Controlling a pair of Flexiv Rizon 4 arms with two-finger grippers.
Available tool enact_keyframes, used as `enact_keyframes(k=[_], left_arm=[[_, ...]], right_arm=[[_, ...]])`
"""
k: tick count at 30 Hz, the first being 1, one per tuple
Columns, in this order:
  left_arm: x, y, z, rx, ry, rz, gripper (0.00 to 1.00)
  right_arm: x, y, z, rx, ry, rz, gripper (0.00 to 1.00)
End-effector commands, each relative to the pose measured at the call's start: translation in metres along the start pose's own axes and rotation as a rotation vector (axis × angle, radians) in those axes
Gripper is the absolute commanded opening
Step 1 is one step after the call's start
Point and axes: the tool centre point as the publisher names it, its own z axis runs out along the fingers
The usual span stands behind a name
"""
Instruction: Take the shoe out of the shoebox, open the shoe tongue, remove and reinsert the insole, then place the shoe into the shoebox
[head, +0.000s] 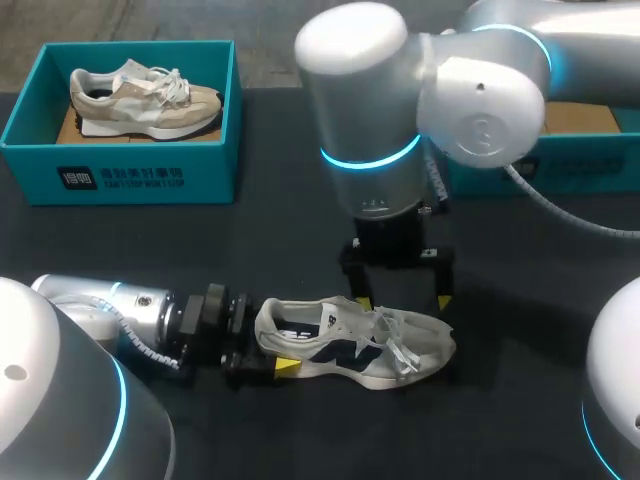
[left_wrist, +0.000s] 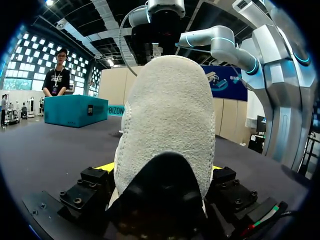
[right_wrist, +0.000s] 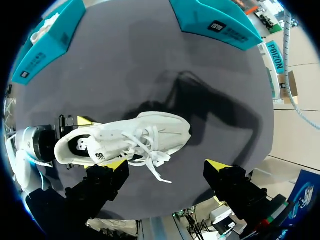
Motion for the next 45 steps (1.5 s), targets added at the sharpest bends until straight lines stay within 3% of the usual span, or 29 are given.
enact_keyframes(k=[1,15,24,35,45], left_arm=[[0.0,-0.001,0.0,-0.003,0.0,-0.001,0.0],[0.0,-0.001,0.0,-0.003,0.0,-0.001,0.0],[0.0,-0.001,0.0,-0.003,0.0,-0.001,0.0],[0.0,-0.001,0.0,-0.003,0.0,-0.001,0.0],[0.0,-0.001,0.0,-0.003,0.0,-0.001,0.0]], right_arm=[[0.023,-0.008,-0.005,-0.017,-0.072,0.038,1.0],[0.085,-0.028,-0.005,-0.089,-0.23,0.134,1.0],[0.11,-0.027,0.001,-0.112,-0.26,0.148,1.0],[0.115,-0.019,0.015,-0.123,-0.282,0.207,1.0],[0.101,-0.013,0.024,-0.146,-0.264,0.263,1.0]])
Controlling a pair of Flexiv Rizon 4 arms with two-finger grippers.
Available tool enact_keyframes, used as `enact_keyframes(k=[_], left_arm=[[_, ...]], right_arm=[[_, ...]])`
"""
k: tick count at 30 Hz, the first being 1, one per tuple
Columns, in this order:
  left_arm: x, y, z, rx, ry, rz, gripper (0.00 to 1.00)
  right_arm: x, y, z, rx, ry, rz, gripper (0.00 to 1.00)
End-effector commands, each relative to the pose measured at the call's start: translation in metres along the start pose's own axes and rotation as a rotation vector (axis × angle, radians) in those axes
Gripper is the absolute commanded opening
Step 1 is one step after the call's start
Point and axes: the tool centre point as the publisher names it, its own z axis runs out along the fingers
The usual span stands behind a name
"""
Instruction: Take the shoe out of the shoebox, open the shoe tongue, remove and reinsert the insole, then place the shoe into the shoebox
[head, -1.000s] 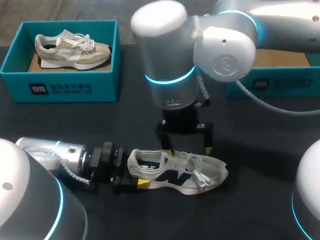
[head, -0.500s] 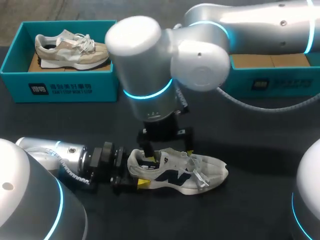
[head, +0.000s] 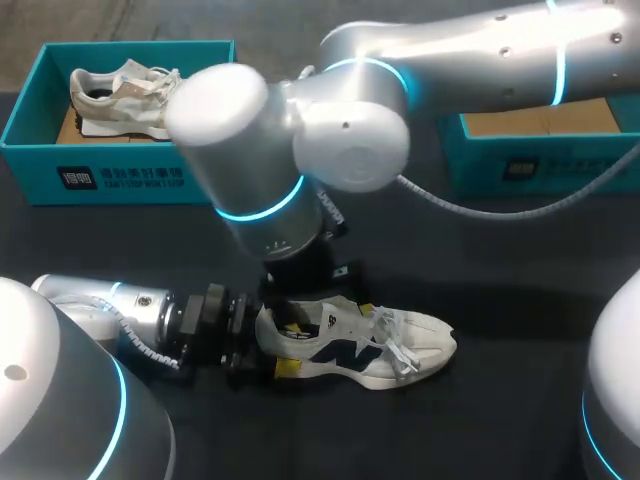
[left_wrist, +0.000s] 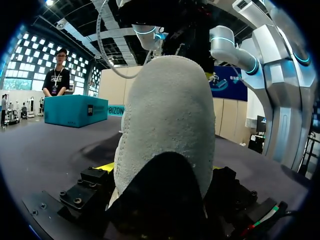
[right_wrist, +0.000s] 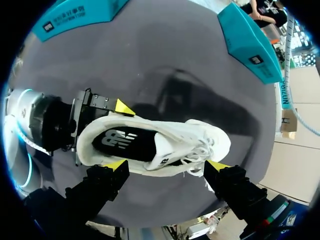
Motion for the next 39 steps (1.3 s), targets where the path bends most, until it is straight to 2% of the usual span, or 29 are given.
enact_keyframes(k=[1,16,23,33,39], left_arm=[[0.0,-0.001,0.0,-0.003,0.0,-0.001,0.0],[0.0,-0.001,0.0,-0.003,0.0,-0.001,0.0],[0.0,-0.001,0.0,-0.003,0.0,-0.001,0.0],[0.0,-0.001,0.0,-0.003,0.0,-0.001,0.0],[0.0,-0.001,0.0,-0.003,0.0,-0.001,0.0]], right_arm=[[0.002,-0.005,0.003,-0.014,-0.213,0.506,1.0],[-0.016,0.002,0.026,-0.027,-0.155,0.541,1.0],[-0.022,0.0,0.028,-0.034,-0.142,0.565,1.0],[-0.018,0.001,0.019,-0.064,-0.112,0.566,1.0],[-0.009,0.009,0.017,-0.07,-0.101,0.558,1.0]])
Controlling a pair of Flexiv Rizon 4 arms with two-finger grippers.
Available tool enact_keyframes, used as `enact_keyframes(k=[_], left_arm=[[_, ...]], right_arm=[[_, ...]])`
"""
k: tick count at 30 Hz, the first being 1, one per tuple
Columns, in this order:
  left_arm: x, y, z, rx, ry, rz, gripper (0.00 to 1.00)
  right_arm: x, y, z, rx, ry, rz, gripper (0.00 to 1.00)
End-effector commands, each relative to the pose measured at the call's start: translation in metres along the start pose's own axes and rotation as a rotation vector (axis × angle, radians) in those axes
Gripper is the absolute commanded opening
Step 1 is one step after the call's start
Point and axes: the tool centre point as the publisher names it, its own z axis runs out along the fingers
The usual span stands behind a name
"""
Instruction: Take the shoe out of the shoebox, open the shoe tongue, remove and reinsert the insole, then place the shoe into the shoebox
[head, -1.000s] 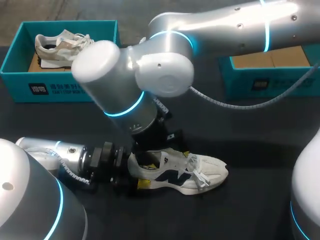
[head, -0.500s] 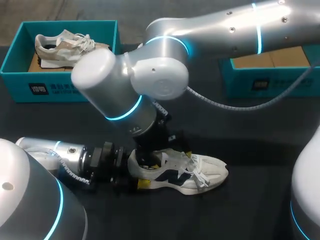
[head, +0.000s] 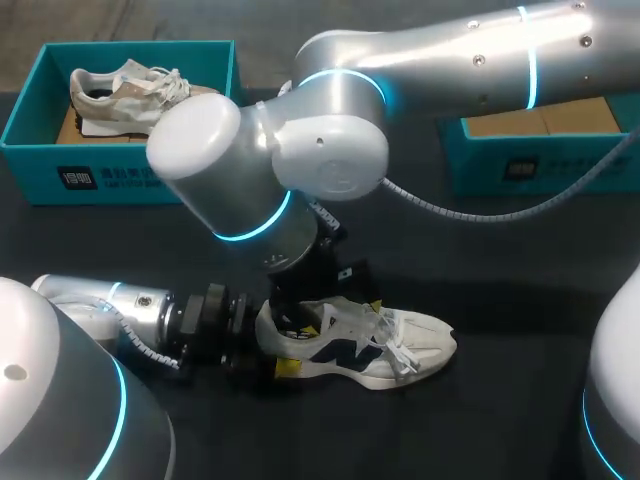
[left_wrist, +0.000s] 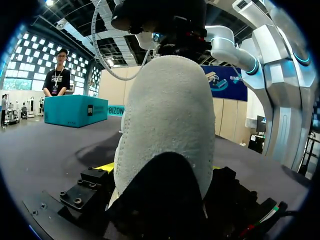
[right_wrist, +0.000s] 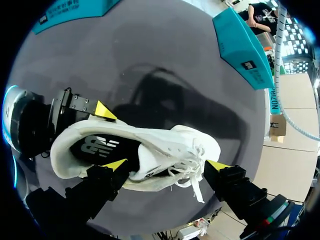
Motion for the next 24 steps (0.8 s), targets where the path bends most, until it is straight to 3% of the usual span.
enact_keyframes(k=[1,10,24], left_arm=[[0.0,-0.001,0.0,-0.003,0.0,-0.001,0.0],[0.0,-0.001,0.0,-0.003,0.0,-0.001,0.0],[0.0,-0.001,0.0,-0.003,0.0,-0.001,0.0]], right_arm=[[0.007,-0.001,-0.001,-0.009,-0.004,0.572,1.0],[0.008,0.004,0.01,0.0,0.007,0.58,1.0],[-0.011,-0.017,0.018,0.026,0.006,0.647,1.0]])
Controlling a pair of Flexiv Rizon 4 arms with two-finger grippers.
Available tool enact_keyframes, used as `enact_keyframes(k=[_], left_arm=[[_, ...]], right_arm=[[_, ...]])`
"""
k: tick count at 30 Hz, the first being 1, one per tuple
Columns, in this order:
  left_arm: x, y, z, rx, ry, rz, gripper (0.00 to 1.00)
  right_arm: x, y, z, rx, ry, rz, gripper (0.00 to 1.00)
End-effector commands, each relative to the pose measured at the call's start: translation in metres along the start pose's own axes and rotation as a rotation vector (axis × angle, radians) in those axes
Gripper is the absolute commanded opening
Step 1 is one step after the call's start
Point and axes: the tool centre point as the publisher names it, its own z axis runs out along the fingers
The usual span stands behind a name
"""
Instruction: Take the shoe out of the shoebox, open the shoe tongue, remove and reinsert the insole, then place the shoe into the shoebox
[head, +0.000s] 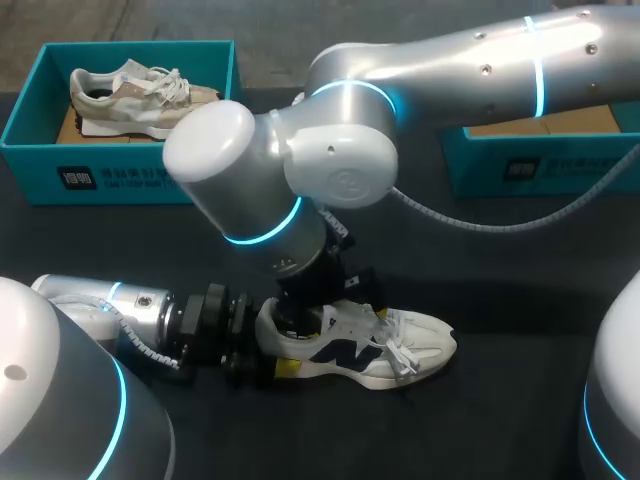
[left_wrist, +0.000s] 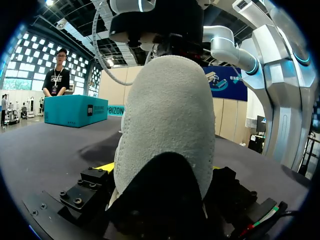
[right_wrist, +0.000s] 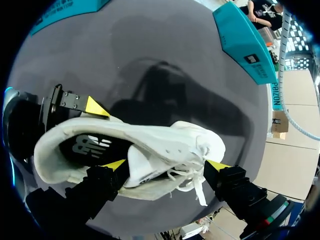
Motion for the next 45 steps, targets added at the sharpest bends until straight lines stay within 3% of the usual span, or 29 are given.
enact_keyframes(k=[1,28,34,45], left_arm=[[0.0,-0.001,0.0,-0.003,0.0,-0.001,0.0],[0.0,-0.001,0.0,-0.003,0.0,-0.001,0.0],[0.0,-0.001,0.0,-0.003,0.0,-0.001,0.0],[0.0,-0.001,0.0,-0.003,0.0,-0.001,0.0]], right_arm=[[-0.009,-0.01,-0.003,-0.016,0.006,0.634,1.0],[-0.048,-0.011,-0.011,0.009,0.012,0.667,1.0],[-0.052,-0.014,-0.011,0.053,0.054,0.679,0.52],[-0.037,-0.018,-0.011,0.116,0.105,0.639,0.48]])
